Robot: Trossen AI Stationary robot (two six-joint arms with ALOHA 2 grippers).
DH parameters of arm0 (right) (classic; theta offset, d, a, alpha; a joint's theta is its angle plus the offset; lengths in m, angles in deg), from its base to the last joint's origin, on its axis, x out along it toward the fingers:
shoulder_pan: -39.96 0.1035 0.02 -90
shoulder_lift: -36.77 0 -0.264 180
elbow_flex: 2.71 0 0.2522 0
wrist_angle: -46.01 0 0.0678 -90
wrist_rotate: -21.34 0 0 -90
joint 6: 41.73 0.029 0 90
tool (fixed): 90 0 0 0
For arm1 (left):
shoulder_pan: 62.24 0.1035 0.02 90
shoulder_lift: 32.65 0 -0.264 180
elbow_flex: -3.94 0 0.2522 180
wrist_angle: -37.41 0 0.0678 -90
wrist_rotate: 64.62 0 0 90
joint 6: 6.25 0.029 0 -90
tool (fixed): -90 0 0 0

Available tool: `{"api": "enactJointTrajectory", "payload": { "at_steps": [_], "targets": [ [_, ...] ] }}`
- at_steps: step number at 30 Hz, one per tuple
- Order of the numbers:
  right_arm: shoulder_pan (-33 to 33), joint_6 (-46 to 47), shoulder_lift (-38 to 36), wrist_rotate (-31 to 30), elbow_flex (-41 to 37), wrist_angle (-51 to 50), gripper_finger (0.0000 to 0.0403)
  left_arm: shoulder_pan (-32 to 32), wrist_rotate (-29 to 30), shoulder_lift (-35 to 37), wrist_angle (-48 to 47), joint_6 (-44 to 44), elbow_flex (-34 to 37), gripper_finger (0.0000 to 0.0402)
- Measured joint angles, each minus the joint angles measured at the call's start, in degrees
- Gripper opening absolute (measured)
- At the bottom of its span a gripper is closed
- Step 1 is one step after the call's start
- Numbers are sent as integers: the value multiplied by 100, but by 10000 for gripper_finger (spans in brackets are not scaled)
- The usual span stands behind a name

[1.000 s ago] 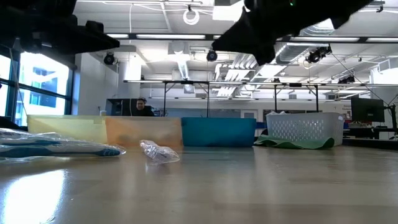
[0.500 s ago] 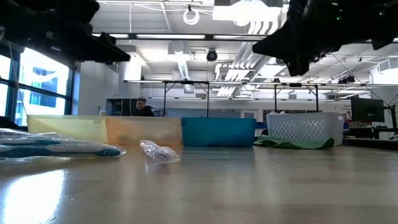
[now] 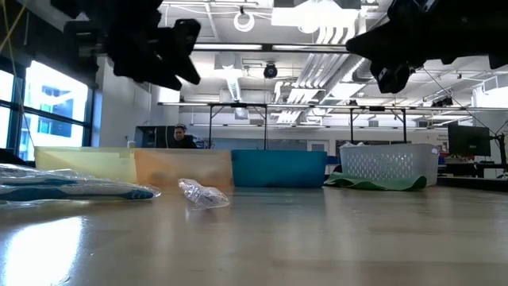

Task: Pick & Place Toothbrushes
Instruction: Put the purple toothbrush into the blue bin

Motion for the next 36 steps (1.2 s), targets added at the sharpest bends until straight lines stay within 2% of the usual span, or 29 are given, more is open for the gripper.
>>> {"api": "enactJointTrajectory", "payload": {
  "at_steps": [5, 12, 19, 24, 27, 33, 36],
  "targets": [
    [0, -377, -236, 271, -202, 136, 2, -178, 192, -495, -815, 311, -809, 143],
    [-2, -693, -691, 288, -549, 351, 2, -173, 371, -1175, -1658, 699, -1459, 143],
    [2, -690, -890, 422, -852, 572, 2, -171, 102, -1564, -1708, 1095, -1558, 143],
    [-2, -760, -948, 424, -874, 665, 2, -173, 713, -1723, -1582, 978, -1551, 143],
    [0, -886, -969, 426, -874, 676, 2, -167, 825, -1744, -1458, 865, -1551, 143],
    [-2, -1041, -1002, 503, -874, 727, 3, -131, 771, -1739, -1235, 983, -1553, 143],
    [-2, -1050, -1003, 593, -874, 730, 3, -4, 417, -1740, -1344, 1474, -1553, 143]
  ]
}}
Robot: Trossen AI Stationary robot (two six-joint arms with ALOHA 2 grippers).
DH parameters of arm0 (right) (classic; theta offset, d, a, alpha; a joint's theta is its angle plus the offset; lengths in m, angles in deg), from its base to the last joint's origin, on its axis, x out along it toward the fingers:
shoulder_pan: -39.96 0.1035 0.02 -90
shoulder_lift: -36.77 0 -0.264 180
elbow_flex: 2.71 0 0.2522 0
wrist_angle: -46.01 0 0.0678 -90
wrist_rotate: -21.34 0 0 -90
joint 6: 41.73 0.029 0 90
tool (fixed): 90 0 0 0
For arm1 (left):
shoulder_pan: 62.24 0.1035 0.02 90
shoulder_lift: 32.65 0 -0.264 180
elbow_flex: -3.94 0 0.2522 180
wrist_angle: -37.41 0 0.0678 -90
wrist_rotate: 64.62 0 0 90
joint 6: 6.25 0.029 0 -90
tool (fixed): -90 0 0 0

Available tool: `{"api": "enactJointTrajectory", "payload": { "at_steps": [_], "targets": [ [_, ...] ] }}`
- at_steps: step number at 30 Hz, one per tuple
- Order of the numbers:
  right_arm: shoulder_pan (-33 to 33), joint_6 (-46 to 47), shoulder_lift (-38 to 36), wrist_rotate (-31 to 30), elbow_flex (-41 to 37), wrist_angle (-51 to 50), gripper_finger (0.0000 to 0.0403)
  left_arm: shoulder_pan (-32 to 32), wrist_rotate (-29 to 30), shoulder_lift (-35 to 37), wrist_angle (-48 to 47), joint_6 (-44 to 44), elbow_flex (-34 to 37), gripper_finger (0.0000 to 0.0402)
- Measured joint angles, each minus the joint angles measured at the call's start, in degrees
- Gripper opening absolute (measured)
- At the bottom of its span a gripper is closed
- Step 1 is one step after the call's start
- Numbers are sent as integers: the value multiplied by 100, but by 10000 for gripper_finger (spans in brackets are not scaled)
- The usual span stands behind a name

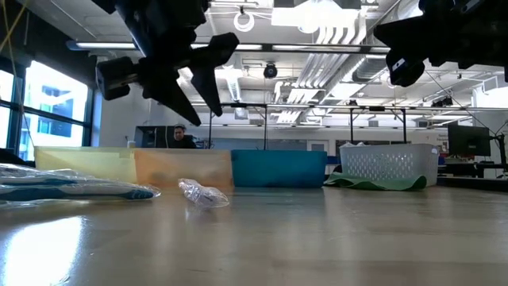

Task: Pick & Place Toothbrushes
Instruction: Put the purple toothbrush into the blue bin

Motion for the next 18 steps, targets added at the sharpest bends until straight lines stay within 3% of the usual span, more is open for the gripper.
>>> {"api": "enactJointTrajectory", "payload": {
  "at_steps": [7, 18],
  "targets": [
    [0, 0, 1, -4, 0, -30, 3, 503, -776, -174, -144, 143, -63, 143],
    [0, 0, 1, -32, 2, -57, 3, 617, -778, -945, -1406, 742, -1059, 143]
  ]
}}
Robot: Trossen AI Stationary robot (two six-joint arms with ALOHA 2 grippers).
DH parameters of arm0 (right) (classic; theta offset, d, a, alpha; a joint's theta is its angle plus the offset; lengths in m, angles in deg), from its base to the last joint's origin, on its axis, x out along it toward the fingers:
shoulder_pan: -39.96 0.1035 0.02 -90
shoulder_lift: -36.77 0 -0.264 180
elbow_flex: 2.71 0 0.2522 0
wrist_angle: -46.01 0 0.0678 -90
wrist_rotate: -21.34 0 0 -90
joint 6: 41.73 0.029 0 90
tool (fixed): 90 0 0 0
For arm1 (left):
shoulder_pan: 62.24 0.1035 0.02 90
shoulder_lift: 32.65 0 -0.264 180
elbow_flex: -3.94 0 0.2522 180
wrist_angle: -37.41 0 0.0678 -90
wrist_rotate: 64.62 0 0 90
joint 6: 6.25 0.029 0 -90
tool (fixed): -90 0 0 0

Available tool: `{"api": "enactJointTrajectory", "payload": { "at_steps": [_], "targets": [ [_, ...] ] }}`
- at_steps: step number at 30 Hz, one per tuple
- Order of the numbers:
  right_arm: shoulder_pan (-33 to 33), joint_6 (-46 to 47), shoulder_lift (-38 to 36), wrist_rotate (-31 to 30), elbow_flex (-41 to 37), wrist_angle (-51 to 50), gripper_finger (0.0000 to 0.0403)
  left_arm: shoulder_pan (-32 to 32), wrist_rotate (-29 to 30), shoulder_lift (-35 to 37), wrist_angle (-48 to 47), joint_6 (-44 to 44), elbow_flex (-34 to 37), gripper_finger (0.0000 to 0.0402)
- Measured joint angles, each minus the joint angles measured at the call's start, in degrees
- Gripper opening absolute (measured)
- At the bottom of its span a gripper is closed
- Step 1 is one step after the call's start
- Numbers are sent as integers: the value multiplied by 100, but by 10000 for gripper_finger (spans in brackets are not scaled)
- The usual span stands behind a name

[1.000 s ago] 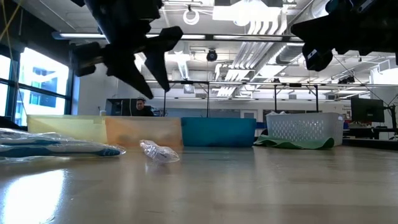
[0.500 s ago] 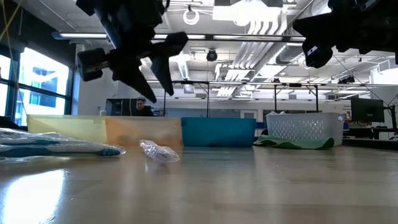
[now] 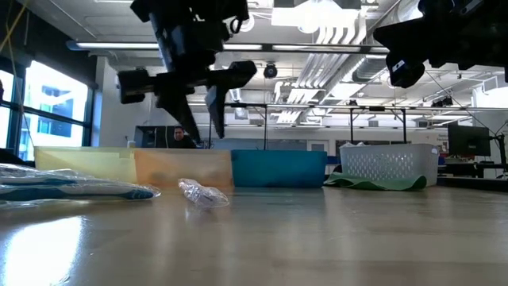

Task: Pick & Place Toothbrushes
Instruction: Put the purple toothbrush into the blue bin

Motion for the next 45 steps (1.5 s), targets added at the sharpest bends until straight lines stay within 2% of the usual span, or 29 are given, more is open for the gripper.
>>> {"api": "enactJointTrajectory", "payload": {
  "at_steps": [7, 18, 31, 45],
  "targets": [
    [0, 7, 2, 6, 0, -100, 3, 2, 196, -204, -29, -108, -28, 143],
    [0, 20, 2, 7, 0, -154, 2, 2, 160, -380, -405, -4, -28, 143],
    [0, 7, 2, -4, 0, -154, 2, 2, 117, -380, -82, -1054, -28, 143],
    [-2, -117, 2, -17, 0, -147, 2, 2, 105, -377, 42, -1271, -28, 143]
  ]
}}
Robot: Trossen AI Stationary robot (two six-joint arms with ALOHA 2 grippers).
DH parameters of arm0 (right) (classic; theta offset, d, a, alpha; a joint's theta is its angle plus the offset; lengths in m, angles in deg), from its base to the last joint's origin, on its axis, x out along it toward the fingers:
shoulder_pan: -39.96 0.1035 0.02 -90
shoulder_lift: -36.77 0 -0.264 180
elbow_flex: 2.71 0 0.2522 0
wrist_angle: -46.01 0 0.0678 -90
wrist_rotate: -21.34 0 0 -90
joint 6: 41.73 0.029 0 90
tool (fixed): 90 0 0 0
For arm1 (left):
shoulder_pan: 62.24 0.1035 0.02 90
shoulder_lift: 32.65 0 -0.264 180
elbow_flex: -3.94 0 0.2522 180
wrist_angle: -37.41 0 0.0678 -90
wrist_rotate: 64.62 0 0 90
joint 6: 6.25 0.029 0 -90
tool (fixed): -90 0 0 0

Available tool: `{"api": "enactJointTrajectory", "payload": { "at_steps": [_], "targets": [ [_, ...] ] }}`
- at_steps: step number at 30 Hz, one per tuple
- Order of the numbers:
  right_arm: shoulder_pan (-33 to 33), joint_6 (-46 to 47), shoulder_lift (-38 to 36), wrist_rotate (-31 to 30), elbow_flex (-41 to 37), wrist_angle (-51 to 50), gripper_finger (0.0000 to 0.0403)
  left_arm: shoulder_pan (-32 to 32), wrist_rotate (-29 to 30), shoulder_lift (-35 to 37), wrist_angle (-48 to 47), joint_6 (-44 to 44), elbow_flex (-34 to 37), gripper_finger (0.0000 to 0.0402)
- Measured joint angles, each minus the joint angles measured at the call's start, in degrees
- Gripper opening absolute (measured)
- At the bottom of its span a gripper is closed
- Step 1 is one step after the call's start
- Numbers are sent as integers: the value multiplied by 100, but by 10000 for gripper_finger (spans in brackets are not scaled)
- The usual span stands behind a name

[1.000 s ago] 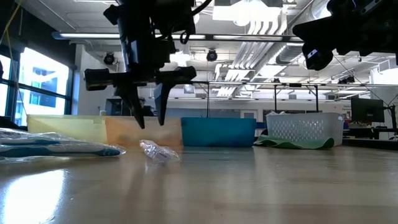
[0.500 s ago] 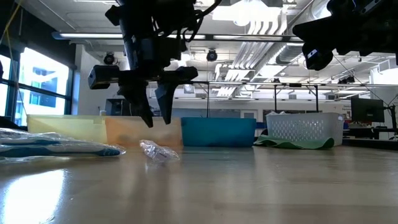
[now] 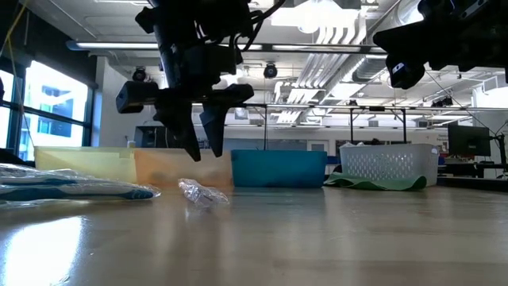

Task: Pick & Place Toothbrushes
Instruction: Put the purple toothbrush into the blue bin

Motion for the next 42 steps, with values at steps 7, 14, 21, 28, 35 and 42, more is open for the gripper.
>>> {"api": "enactJointTrajectory", "payload": {
  "at_steps": [7, 14, 21, 28, 35, 42],
  "targets": [
    [2, -10, 0, 2, 0, 13, 2, 0, 65, 0, -45, -244, 2, 143],
    [2, 10, 0, 4, 0, 17, 2, 0, 301, 0, -100, -79, 2, 144],
    [2, 12, 0, 7, 0, 17, 2, -2, 399, 2, -205, 195, 7, 193],
    [2, 12, 0, 7, 0, 4, 2, -2, -75, 2, -227, 833, 7, 227],
    [2, 121, 2, -20, 0, -106, 2, -2, -110, 2, -250, 1263, 7, 221],
    [2, 112, 2, -21, 0, -94, 2, -4, -350, -181, -457, 1289, 7, 221]
  ]
}}
